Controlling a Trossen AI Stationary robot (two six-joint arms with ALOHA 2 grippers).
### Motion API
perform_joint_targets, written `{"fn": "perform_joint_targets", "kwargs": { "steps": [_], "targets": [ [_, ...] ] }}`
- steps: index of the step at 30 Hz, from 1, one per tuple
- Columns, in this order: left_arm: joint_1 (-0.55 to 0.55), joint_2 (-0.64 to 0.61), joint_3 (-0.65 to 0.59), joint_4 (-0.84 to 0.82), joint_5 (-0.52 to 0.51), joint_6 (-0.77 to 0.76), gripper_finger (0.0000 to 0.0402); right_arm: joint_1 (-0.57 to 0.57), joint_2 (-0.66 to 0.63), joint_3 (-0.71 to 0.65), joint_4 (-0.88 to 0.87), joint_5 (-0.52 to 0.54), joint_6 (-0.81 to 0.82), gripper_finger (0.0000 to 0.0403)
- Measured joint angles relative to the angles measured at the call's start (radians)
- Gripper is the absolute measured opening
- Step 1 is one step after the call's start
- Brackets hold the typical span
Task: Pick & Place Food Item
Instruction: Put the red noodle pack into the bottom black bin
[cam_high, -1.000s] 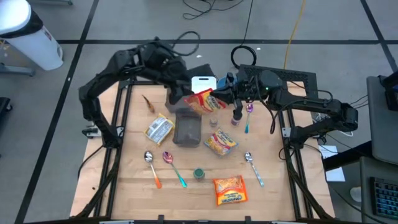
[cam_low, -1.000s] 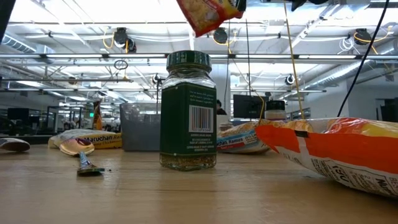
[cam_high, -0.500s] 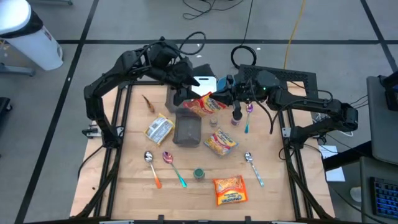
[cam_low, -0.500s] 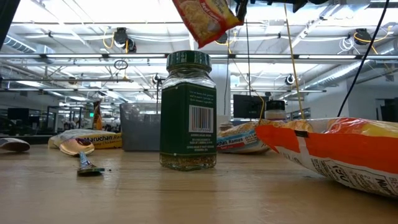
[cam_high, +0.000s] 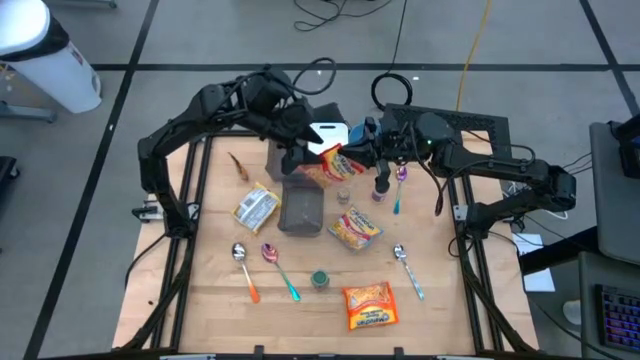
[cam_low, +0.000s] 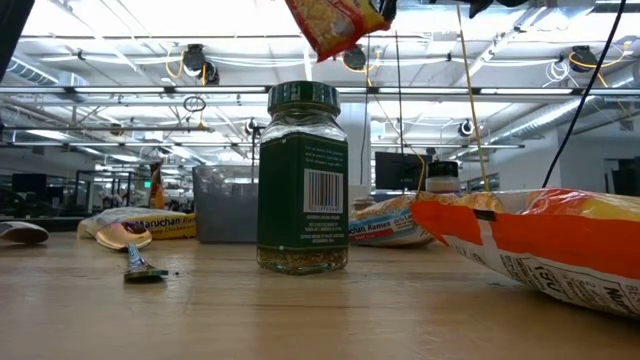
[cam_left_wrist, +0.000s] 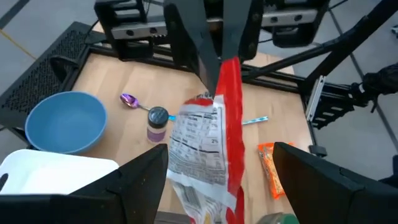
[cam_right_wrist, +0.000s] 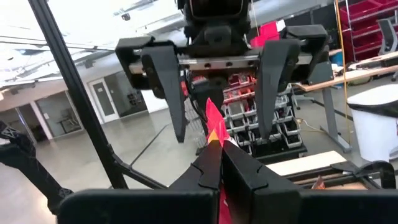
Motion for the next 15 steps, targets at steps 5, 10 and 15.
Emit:
{"fn": "perform_joint_targets", "kwargs": {
  "steps": [5, 10, 15],
  "targets": [
    [-0.001, 0.006, -0.001, -0.031, -0.043, 0.013, 0.0301, 0.0, 0.0, 0.0, -0.002, 0.0, 0.004, 0.0],
    [-0.004, 0.009, -0.001, -0.036, -0.046, 0.012, 0.0297, 0.0, 0.0, 0.0, 0.009, 0.0, 0.004, 0.0],
    [-0.003, 0.009, -0.001, -0.036, -0.075, 0.015, 0.0255, 0.0, 0.0, 0.0, 0.034, 0.0, 0.012, 0.0]
  ]
}}
